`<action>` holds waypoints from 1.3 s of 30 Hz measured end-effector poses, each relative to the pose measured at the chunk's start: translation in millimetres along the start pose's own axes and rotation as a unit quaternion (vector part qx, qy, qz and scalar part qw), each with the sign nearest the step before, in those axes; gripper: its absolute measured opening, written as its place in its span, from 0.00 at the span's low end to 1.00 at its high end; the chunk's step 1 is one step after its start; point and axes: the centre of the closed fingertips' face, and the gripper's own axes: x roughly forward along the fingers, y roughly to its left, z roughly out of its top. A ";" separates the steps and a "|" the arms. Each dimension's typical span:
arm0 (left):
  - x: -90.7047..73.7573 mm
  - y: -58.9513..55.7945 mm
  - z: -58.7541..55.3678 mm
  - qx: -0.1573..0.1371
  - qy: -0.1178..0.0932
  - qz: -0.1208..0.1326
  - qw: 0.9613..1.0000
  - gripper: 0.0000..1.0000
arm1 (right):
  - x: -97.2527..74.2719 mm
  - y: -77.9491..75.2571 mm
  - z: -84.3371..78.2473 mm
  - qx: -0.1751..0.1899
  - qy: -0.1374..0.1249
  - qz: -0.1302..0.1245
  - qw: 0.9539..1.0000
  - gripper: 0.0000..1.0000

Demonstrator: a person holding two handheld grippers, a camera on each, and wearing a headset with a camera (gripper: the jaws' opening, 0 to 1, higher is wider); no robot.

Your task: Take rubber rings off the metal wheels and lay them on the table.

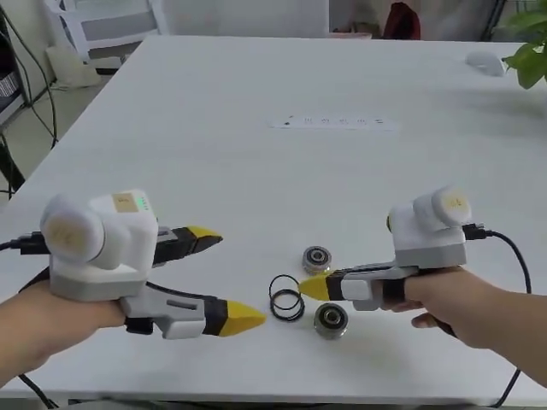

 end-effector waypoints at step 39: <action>-0.3 1.3 -15.4 -0.020 0.012 0.002 1.000 0.75 | 7.8 -19.5 -16.2 0.033 0.025 -0.022 0.999 0.00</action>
